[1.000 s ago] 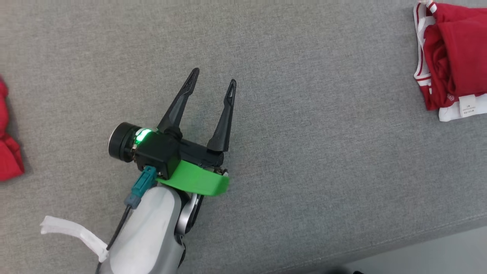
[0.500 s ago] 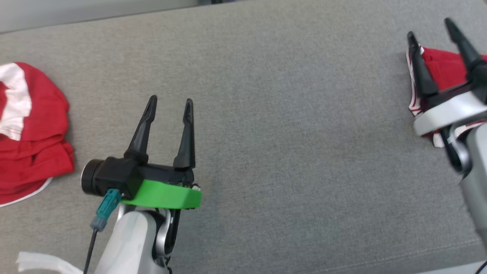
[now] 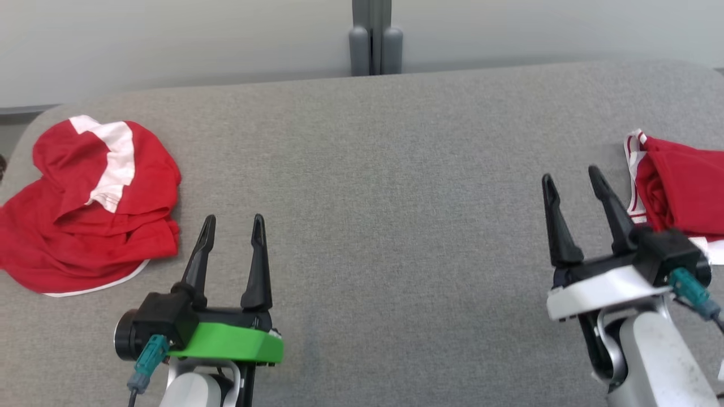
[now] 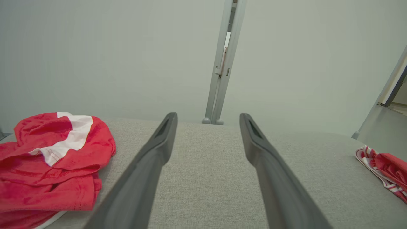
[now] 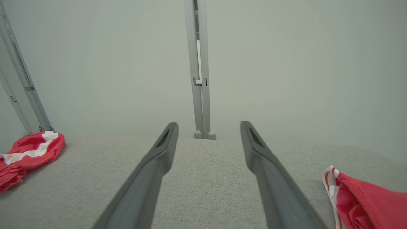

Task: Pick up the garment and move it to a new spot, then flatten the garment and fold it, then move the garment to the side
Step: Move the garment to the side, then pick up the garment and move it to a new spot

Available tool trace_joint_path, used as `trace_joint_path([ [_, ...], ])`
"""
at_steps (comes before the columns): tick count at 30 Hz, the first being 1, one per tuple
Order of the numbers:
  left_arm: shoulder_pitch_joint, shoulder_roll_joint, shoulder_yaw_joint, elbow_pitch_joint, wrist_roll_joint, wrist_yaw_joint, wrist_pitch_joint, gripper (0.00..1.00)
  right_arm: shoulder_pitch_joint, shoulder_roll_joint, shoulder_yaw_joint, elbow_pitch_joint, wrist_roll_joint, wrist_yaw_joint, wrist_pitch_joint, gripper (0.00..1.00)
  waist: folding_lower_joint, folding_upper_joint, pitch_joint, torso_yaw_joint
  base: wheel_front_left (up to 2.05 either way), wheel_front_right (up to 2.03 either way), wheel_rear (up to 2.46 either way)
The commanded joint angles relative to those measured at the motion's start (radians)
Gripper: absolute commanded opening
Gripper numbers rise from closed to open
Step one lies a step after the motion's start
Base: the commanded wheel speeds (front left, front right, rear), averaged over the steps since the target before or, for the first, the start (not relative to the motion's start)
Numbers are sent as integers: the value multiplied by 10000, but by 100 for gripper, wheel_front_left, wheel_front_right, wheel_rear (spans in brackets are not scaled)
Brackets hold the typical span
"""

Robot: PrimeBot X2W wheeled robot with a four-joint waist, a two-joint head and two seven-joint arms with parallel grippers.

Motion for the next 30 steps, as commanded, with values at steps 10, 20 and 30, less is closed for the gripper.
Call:
trace_joint_path([
  [10,588,40,227,54,-5,-62,1,100,905,706,-212,-290,-245,-13,-26,100,0,0,-418,157,0,0,0],
  [20,607,40,130,94,-88,-167,1,100,1014,772,-355,-321,-266,-13,-26,100,0,0,-406,101,0,0,0],
  [30,573,42,-78,161,-124,-157,1,100,988,777,-412,-237,-103,-13,-26,100,0,0,-384,-43,0,0,0],
])
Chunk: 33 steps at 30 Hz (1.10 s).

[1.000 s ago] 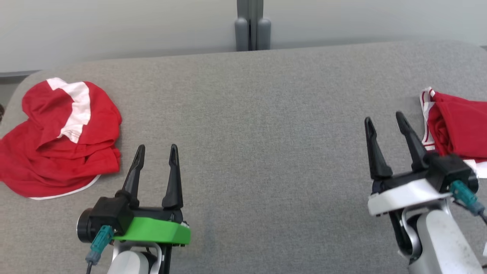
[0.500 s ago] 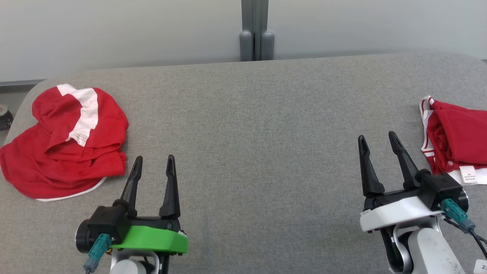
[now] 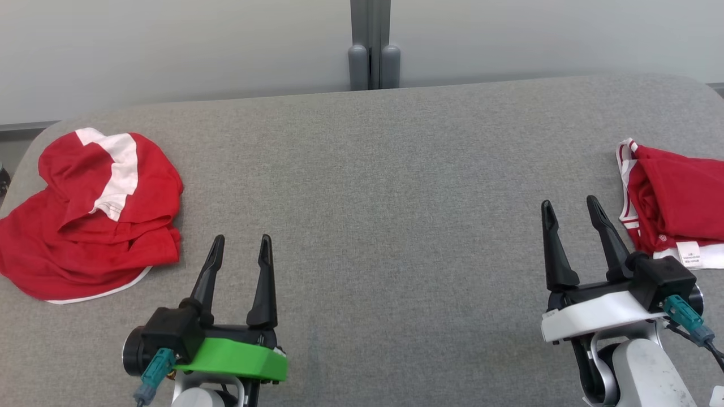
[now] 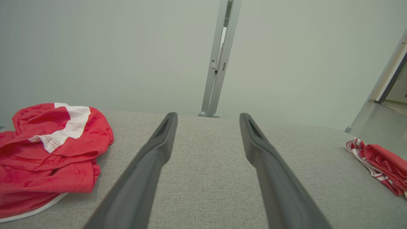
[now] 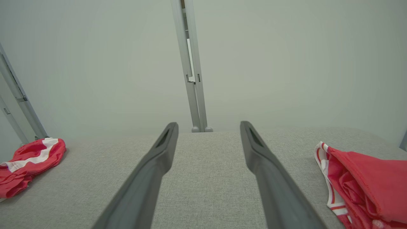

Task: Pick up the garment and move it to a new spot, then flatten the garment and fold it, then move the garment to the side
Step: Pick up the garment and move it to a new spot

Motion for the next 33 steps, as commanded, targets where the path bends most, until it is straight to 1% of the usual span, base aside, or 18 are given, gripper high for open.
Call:
trace_joint_path([
  [1,89,42,-13,2,-49,15,1,100,63,-1,15,5,36,-11,-26,100,0,0,17,-15,0,0,0],
  [12,2,42,-46,80,-81,-13,1,100,26,-1,34,124,105,-11,-28,100,0,0,-2,-113,0,0,0],
  [18,-91,42,-38,76,-76,60,1,100,56,-1,212,205,150,-11,-28,100,0,0,38,166,0,0,0],
  [25,-194,42,-3,63,-119,160,1,100,95,-2,458,200,165,-11,-26,100,0,0,210,1114,0,0,0],
  [33,-86,40,284,41,0,221,1,100,130,-6,939,294,241,-11,-26,100,0,0,160,2597,0,0,0],
])
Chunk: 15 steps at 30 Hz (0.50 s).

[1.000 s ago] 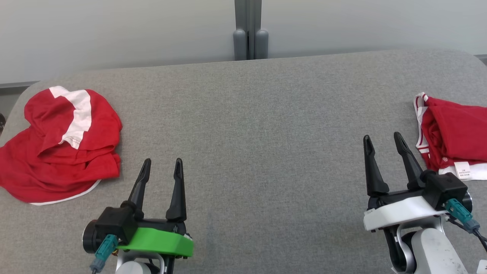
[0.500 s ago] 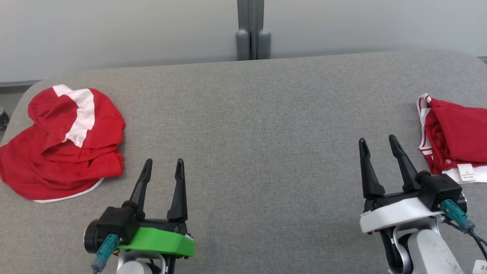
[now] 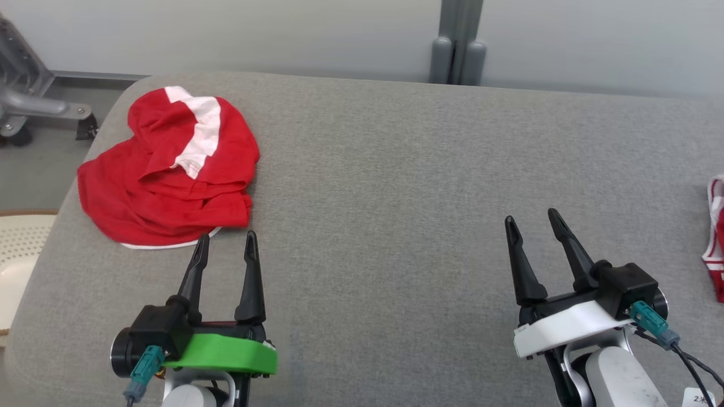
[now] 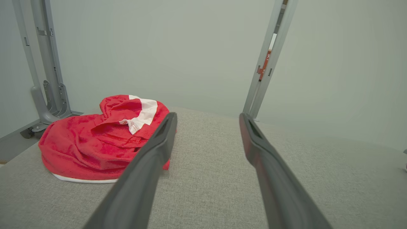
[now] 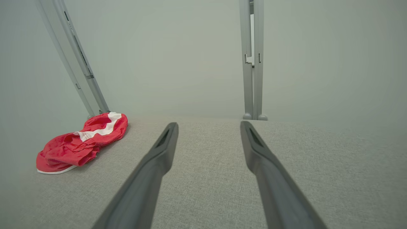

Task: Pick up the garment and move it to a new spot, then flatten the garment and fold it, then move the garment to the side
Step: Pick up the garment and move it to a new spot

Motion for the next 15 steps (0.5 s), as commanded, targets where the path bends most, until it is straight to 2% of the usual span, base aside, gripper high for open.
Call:
trace_joint_path([
  [1,4,39,48,-33,45,17,1,100,88,-16,48,25,40,-11,-30,100,0,0,-21,898,0,0,0],
  [8,236,35,324,-111,168,-20,1,100,124,-20,482,141,173,-11,-28,100,0,0,-188,1987,0,0,0],
  [15,368,35,434,-177,268,-91,1,100,201,-23,946,265,292,-11,-28,100,0,0,-281,2571,0,0,0],
])
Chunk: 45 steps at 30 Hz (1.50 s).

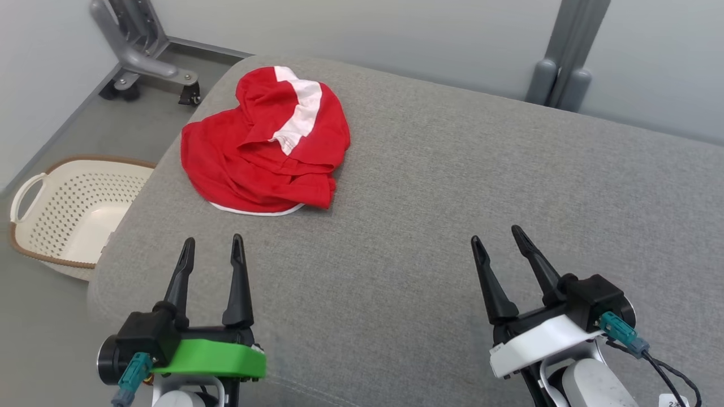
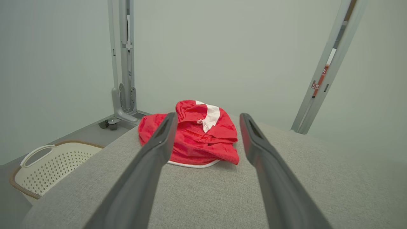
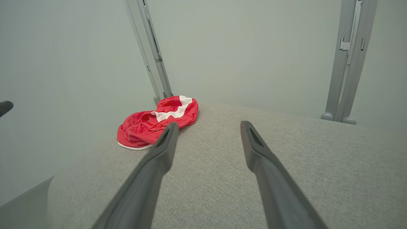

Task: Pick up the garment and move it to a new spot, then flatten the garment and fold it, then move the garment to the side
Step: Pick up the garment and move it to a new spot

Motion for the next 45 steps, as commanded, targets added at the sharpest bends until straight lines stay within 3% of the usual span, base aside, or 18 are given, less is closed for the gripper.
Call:
trace_joint_path([
  [1,165,32,37,-35,89,-19,1,100,96,-35,11,25,96,-11,-28,100,0,0,-106,382,0,0,0],
  [11,82,30,225,-205,22,88,1,100,-130,-35,67,-15,-37,-11,-30,100,0,0,192,139,0,0,0],
  [15,-353,30,407,-314,-9,102,1,100,-282,-36,0,-176,-338,-11,-28,100,0,0,706,-103,0,0,0],
  [21,-1393,29,895,58,356,-129,3,100,-612,-527,-307,-613,-688,-11,-28,100,0,0,1820,-427,0,0,0],
  [25,-2524,68,1147,866,693,-366,1,100,-929,-1012,-538,-944,-828,-11,-28,100,0,0,2632,-602,0,0,0],
  [31,-4679,711,857,2815,1181,-847,246,100,-1517,-1763,-508,-1501,-1005,-11,121,100,0,0,3816,-1051,0,0,0],
  [37,-6942,1429,444,4897,1389,-1106,1909,100,-1826,-2285,-713,-2261,-1015,-11,406,100,0,0,4677,-1349,0,0,0],
  [45,-9033,2020,137,7315,1139,-1277,3587,100,-1879,-2314,-887,-2935,-912,-11,484,100,0,0,5292,-1822,0,0,0],
])
